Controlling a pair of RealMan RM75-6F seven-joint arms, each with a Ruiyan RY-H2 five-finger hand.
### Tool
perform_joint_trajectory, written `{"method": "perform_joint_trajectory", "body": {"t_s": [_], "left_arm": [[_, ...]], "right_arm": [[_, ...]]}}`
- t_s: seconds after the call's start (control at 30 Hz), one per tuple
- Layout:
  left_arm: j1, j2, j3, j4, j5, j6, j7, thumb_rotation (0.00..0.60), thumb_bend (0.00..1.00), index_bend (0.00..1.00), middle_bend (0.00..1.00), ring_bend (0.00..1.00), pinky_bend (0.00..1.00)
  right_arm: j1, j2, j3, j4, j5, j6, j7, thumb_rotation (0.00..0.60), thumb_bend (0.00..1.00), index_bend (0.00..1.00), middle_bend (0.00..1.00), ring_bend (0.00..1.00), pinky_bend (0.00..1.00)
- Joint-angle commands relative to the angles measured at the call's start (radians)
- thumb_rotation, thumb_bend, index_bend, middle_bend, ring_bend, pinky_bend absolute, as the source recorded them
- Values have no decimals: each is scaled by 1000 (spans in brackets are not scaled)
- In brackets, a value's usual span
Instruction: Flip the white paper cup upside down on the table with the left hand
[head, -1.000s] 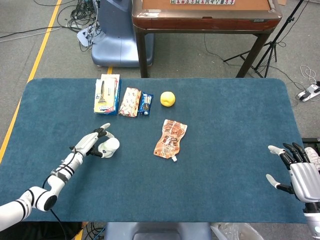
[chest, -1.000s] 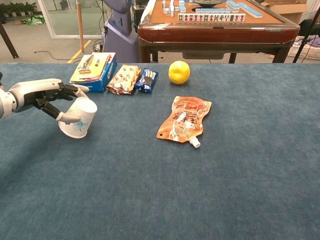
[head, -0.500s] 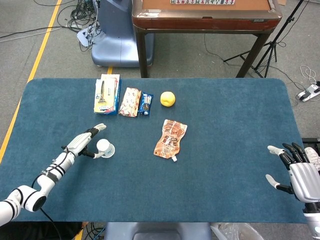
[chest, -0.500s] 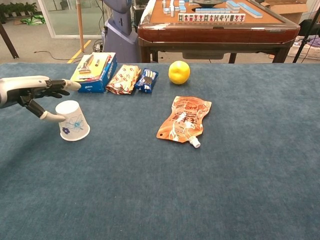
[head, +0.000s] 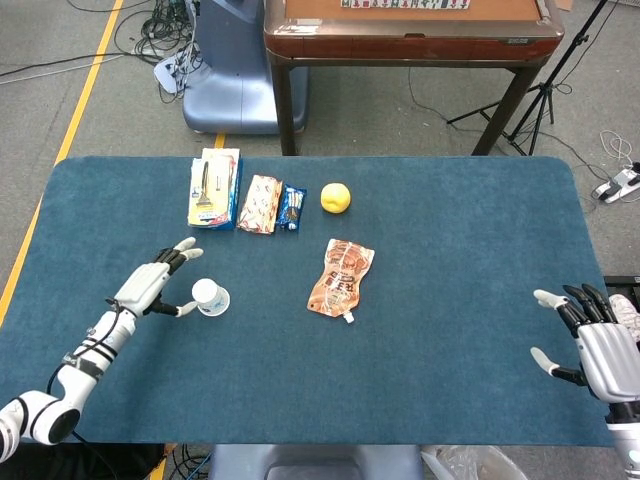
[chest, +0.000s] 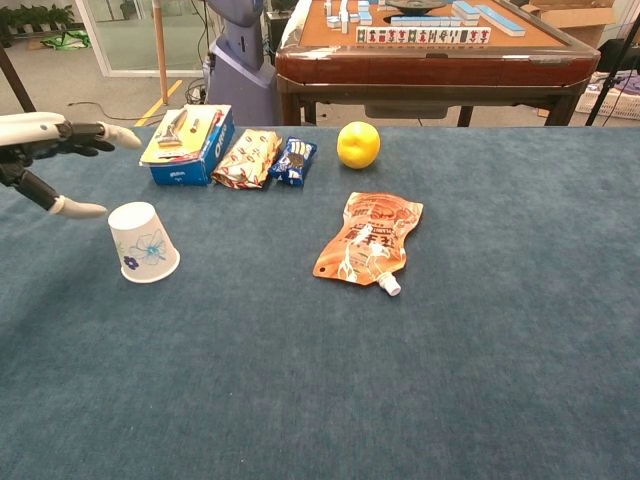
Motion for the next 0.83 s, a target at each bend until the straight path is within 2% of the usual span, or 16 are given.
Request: {"method": "perform_joint_trajectory", "body": {"t_s": [0.03,0.27,0.5,0.83], "left_arm": [[108,41,-7,-142,-88,200,258,600,206,186,0,0,0],[213,144,6,-316,-157,336,408,600,206,191,0,0,0],[321,199,61,-411,-140,458,496,600,206,191,0,0,0],[450,164,122,-409,-12,624,514,600,206,196,0,0,0]], "right_arm": [[8,-4,1,5,4,-14,0,600,225,231,299,103,78],[30,-13,4,19,13,-50,2,600,229,231,299,103,78],[39,-25,4,29,16,-64,-7,600,230,231,299,103,78],[40,-36,-2,33,-1,-54,-9,600,230,231,299,103,78]]}}
